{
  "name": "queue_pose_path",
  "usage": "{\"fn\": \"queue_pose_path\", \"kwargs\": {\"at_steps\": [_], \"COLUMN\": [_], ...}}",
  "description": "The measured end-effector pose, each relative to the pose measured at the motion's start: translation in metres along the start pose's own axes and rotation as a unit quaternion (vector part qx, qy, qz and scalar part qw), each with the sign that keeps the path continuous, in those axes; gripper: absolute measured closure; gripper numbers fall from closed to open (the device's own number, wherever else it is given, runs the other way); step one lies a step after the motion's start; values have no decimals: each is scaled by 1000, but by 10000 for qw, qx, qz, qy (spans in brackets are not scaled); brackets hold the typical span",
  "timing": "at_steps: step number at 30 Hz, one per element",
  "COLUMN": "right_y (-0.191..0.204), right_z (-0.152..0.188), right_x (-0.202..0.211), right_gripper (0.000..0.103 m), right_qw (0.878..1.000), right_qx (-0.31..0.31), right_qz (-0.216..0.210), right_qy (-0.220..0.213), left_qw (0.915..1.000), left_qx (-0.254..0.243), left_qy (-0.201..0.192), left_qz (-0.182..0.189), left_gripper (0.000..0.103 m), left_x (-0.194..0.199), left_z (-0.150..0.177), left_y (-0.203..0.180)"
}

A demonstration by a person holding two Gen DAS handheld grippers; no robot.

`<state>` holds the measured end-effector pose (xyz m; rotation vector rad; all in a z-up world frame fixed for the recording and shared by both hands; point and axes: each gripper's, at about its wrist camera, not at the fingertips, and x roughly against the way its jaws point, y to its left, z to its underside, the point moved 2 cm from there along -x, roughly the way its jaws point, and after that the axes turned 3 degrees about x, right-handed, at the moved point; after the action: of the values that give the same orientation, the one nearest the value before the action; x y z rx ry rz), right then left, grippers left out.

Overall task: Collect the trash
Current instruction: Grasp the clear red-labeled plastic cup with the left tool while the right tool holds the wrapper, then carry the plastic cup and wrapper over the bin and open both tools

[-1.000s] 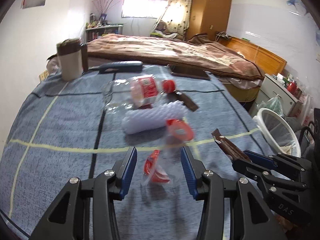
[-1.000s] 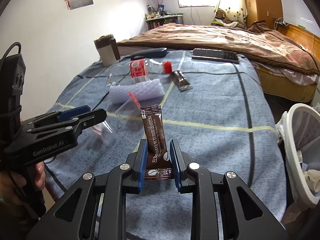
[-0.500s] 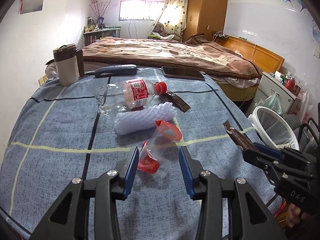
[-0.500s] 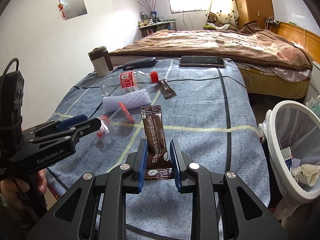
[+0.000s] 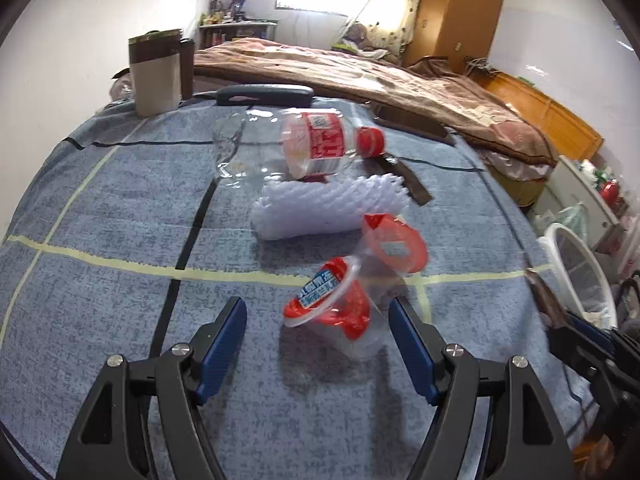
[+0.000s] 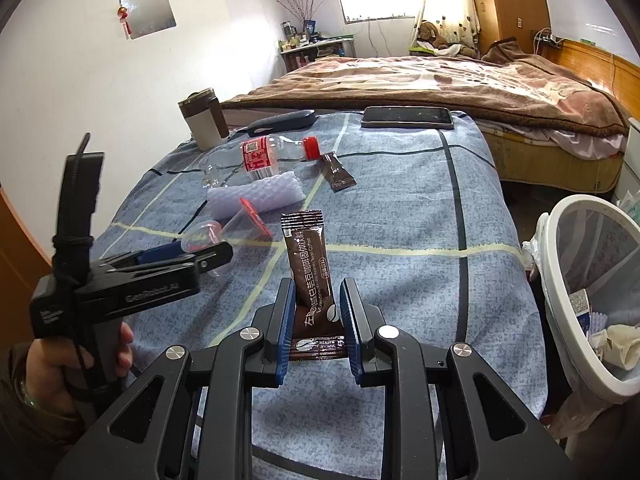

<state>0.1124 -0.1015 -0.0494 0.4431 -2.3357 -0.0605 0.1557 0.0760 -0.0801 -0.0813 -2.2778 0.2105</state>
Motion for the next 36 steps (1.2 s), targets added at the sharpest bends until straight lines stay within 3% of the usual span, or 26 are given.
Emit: {"fn": "queue_pose_path", "kwargs": {"at_steps": [4,17,29,36], "right_y": [0,-1,-10,-25], "right_z": [1,1,-1,-4], "right_x": [-1,-5,1,18], "right_gripper": [78,78,78,78], "right_qw": [10000,9999,9999,9993], "right_qx": [5,13,-133,-262], "right_qz": [-8,-49,4,143], "right_qy": [19,96,-26,-224], "left_qw": [9999,9980,9981,9954], "left_qx": [120,556,43,-378], "left_qy": [-30,-151,-580,-748], "left_qz": [60,246,206,463], "left_gripper": [47,47,47,48], "left_x": [-1,0,31,52], "left_z": [0,-7,-10,-15], "left_y": [2,14,-11,-48]}}
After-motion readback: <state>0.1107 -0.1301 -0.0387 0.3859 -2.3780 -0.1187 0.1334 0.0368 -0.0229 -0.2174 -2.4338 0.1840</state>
